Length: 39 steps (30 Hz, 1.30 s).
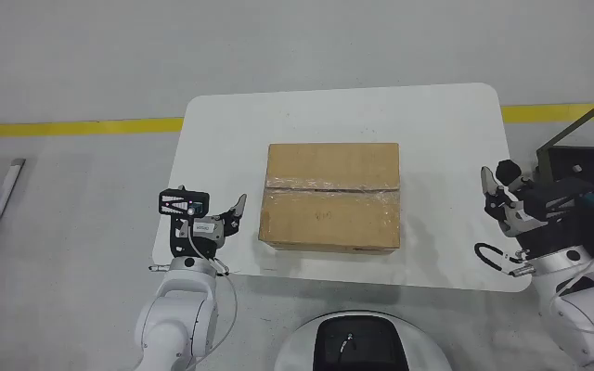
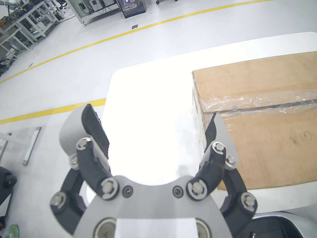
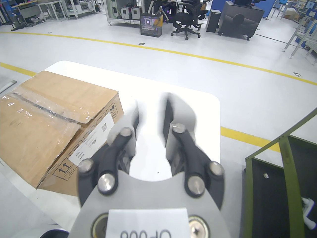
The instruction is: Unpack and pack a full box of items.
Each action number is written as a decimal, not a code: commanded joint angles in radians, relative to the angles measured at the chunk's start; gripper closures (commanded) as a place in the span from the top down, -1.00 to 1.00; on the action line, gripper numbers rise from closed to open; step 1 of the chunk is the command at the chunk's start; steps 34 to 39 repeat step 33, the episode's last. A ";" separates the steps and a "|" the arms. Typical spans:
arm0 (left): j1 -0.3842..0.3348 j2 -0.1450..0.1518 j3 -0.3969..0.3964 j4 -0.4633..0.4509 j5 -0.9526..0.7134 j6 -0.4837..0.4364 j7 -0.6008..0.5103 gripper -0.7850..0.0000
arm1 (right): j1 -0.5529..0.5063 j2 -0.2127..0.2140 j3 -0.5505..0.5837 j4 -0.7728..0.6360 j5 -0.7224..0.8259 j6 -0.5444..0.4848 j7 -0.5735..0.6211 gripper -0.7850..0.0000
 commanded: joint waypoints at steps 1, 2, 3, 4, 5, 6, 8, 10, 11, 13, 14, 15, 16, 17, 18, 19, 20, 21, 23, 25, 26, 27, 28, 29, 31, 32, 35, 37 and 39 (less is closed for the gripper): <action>0.000 0.000 0.000 0.000 0.000 0.000 0.000 1.00 | 0.000 0.000 0.000 0.000 0.000 0.000 0.000 -0.19; 0.000 0.000 0.000 0.000 0.000 0.000 0.000 1.00 | 0.000 0.000 0.000 0.000 0.000 0.000 0.000 -0.13; 0.000 0.000 0.000 0.000 0.000 0.000 0.000 1.00 | 0.000 0.000 0.000 0.000 0.000 0.000 0.000 -0.08; 0.000 0.000 0.000 0.000 0.000 0.000 0.000 1.00 | 0.000 0.000 0.000 0.000 0.000 0.000 0.000 -0.07; 0.000 0.000 0.000 0.000 0.000 0.000 0.000 1.00 | 0.000 0.000 0.000 0.000 0.000 0.000 0.000 -0.07; 0.000 0.000 0.000 0.000 0.000 0.000 0.000 1.00 | 0.000 0.000 0.000 0.000 0.000 0.000 0.000 -0.07; 0.000 0.000 0.000 0.000 0.000 0.000 0.000 1.00 | 0.000 0.000 0.000 0.000 0.000 0.000 0.000 -0.07; 0.000 0.000 0.000 0.000 0.000 0.000 0.000 1.00 | 0.000 0.000 0.000 0.000 0.000 0.000 0.000 -0.07; 0.000 0.000 0.000 0.000 0.000 0.000 0.000 1.00 | 0.000 0.000 0.000 0.000 0.000 0.000 0.000 -0.07; 0.000 0.000 0.000 0.000 0.000 0.000 0.000 1.00 | 0.000 0.000 0.000 0.000 0.000 0.000 0.000 -0.07; 0.000 0.000 0.000 0.000 0.000 0.000 0.000 1.00 | 0.000 0.000 0.000 0.000 0.000 0.000 0.000 -0.07; 0.000 0.000 0.000 0.000 0.000 0.000 0.000 1.00 | 0.000 0.000 0.000 0.000 0.000 0.000 0.000 -0.07; 0.000 0.000 0.000 0.000 0.000 0.000 0.000 1.00 | 0.000 0.000 0.000 0.000 0.000 0.000 0.000 -0.07; 0.000 0.000 0.000 0.000 0.000 0.000 0.000 1.00 | 0.000 0.000 0.000 0.000 0.000 0.000 0.000 -0.07; 0.000 0.000 0.000 0.000 0.000 0.000 0.000 1.00 | 0.000 0.000 0.000 0.000 0.000 0.000 0.000 -0.07; 0.000 0.000 0.000 0.000 0.000 0.000 0.000 1.00 | 0.000 0.000 0.000 0.000 0.000 0.000 0.000 -0.07; 0.000 0.000 0.000 0.000 0.000 0.000 0.000 1.00 | 0.000 0.000 0.000 0.000 0.000 0.000 0.000 -0.07; 0.000 0.000 0.000 0.000 0.000 0.000 0.000 1.00 | 0.000 0.000 0.000 0.000 0.000 0.000 0.000 -0.07; 0.000 0.000 0.000 0.000 0.000 0.000 0.000 1.00 | 0.000 0.000 0.000 0.000 0.000 0.000 0.000 -0.07; 0.000 0.000 0.000 0.000 0.000 0.000 0.000 1.00 | 0.000 0.000 0.000 0.000 0.000 0.000 0.000 -0.07; 0.000 0.000 0.000 0.000 0.000 0.000 0.000 1.00 | 0.000 0.000 0.000 0.000 0.000 0.000 0.000 -0.07; 0.000 0.000 0.000 0.000 0.000 0.000 0.000 1.00 | 0.000 0.000 0.000 0.000 0.000 0.000 0.000 -0.07; 0.000 0.000 0.000 0.000 0.000 0.000 0.000 1.00 | 0.000 0.000 0.000 0.000 0.000 0.000 0.000 -0.07; 0.000 0.000 0.000 0.000 0.000 0.000 0.000 1.00 | 0.000 0.000 0.000 0.000 0.000 0.000 0.000 -0.07; 0.000 0.000 0.000 0.000 0.000 0.000 0.000 1.00 | 0.000 0.000 0.000 0.000 0.000 0.000 0.000 -0.07; 0.000 0.000 0.000 0.000 0.000 0.000 0.000 1.00 | 0.000 0.000 0.000 0.000 0.000 0.000 0.000 -0.07; 0.000 0.000 0.000 0.000 0.000 0.000 0.000 1.00 | 0.000 0.000 0.000 0.000 0.000 0.000 0.000 -0.07; 0.000 0.000 0.000 0.000 0.000 0.000 0.000 1.00 | 0.000 0.000 0.000 0.000 0.000 0.000 0.000 -0.07; 0.000 0.000 0.000 0.000 0.000 0.000 0.000 1.00 | 0.000 0.000 0.000 0.000 0.000 0.000 0.000 -0.07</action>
